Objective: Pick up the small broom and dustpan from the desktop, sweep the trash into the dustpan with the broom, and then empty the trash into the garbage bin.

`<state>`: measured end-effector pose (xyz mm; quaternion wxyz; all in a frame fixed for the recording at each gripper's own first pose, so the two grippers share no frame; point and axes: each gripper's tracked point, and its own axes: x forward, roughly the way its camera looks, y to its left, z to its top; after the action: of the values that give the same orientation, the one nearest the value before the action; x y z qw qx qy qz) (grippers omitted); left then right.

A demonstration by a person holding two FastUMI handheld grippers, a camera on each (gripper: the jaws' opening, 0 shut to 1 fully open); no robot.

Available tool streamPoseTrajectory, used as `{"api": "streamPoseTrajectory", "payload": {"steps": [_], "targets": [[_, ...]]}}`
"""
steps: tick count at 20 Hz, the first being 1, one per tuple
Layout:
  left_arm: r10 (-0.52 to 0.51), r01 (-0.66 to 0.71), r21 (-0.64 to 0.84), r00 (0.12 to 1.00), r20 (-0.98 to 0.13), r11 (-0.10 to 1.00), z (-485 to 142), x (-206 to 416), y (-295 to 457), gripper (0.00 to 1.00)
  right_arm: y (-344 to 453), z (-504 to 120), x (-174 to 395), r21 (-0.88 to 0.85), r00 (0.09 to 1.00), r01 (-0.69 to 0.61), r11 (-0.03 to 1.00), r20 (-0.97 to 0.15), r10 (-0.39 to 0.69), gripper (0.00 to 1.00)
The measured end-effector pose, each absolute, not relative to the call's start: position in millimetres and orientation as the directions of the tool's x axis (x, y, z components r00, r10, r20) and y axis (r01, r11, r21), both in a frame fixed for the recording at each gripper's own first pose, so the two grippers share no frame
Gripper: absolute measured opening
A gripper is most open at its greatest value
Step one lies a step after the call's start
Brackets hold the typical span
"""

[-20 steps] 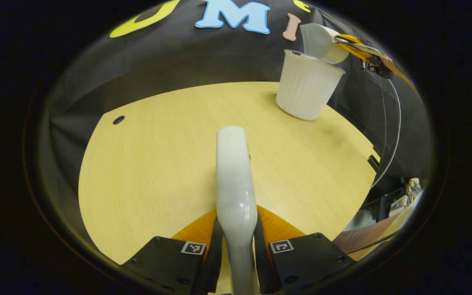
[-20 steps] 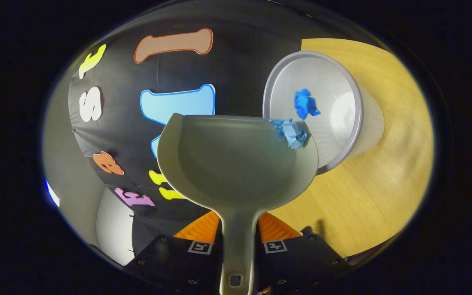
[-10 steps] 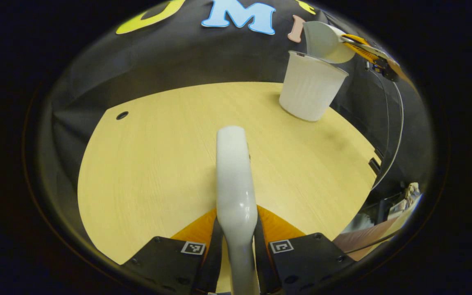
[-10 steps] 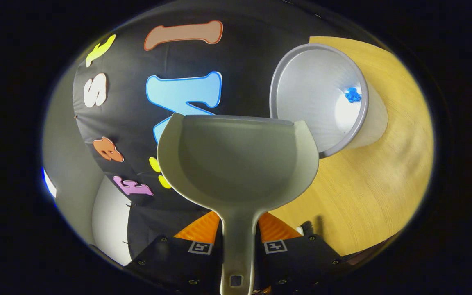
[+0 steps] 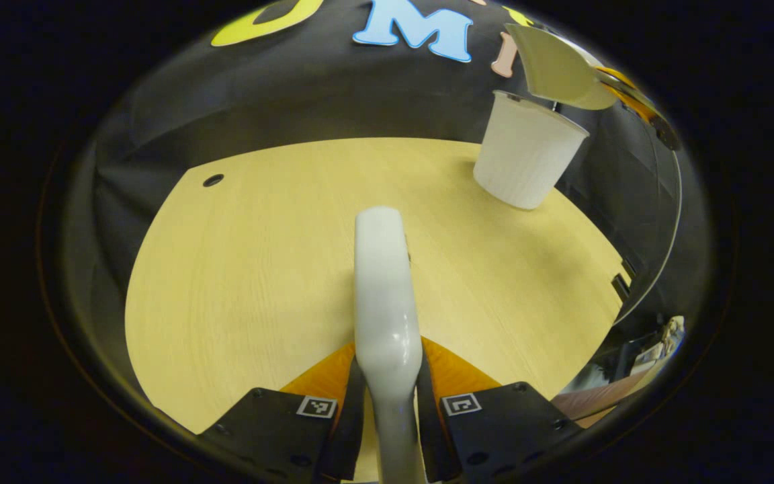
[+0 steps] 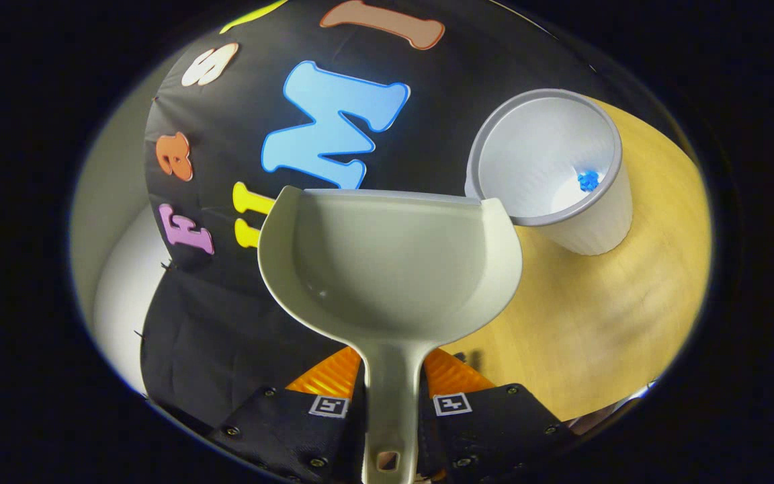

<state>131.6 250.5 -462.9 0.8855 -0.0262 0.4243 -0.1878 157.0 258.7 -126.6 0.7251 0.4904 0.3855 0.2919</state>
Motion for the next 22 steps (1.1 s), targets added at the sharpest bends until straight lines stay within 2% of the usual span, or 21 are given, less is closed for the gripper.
{"api": "streamPoseTrajectory", "payload": {"steps": [4, 7, 8, 10, 11, 12, 13, 18, 22], "targets": [[-0.305, 0.262, -0.183, 0.575, -0.759, 0.948, -471.6, 137.6, 256.6, 0.41, 278.1, -154.4, 135.6, 0.855, 0.523, -0.105, 0.508, -0.387, 0.76, 0.31], [-0.27, 0.227, -0.168, 0.559, -0.784, 0.959, -477.8, 142.1, 257.0, 0.45, 287.7, -183.2, 122.4, 0.767, 0.536, -0.136, 0.627, -0.475, 0.698, 0.31], [-0.266, 0.217, -0.173, 0.548, -0.793, 0.961, -480.5, 141.3, 253.5, 0.46, 291.0, -193.6, 119.0, 0.728, 0.538, -0.15, 0.669, -0.507, 0.673, 0.31], [-0.263, 0.208, -0.177, 0.531, -0.806, 0.962, -484.9, 143.4, 252.6, 0.4, 294.1, -217.2, 112.9, 0.634, 0.553, -0.177, 0.753, -0.569, 0.609, 0.31], [-0.26, 0.204, -0.177, 0.522, -0.812, 0.963, -487.2, 145.2, 251.9, 0.45, 296.6, -228.5, 111.0, 0.582, 0.563, -0.19, 0.791, -0.595, 0.573, 0.31], [-0.255, 0.199, -0.175, 0.516, -0.818, 0.964, -491.2, 145.6, 250.5, 0.4, 299.0, -242.5, 111.4, 0.526, 0.58, -0.199, 0.827, -0.617, 0.532, 0.31], [-0.247, 0.192, -0.171, 0.509, -0.825, 0.966, -494.1, 147.0, 251.7, 0.42, 299.7, -259.5, 112.1, 0.468, 0.594, -0.203, 0.86, -0.64, 0.488, 0.31], [-0.223, 0.169, -0.158, 0.501, -0.836, 0.973, -501.1, 156.2, 259.4, 0.45, 304.0, -326.6, 101.7, 0.292, 0.638, -0.206, 0.934, -0.684, 0.354, 0.31], [-0.211, 0.16, -0.15, 0.498, -0.841, 0.976, -501.2, 170.8, 257.6, 0.42, 321.1, -383.8, 91.3, 0.238, 0.605, -0.211, 0.948, -0.73, 0.318, 0.31]]}}
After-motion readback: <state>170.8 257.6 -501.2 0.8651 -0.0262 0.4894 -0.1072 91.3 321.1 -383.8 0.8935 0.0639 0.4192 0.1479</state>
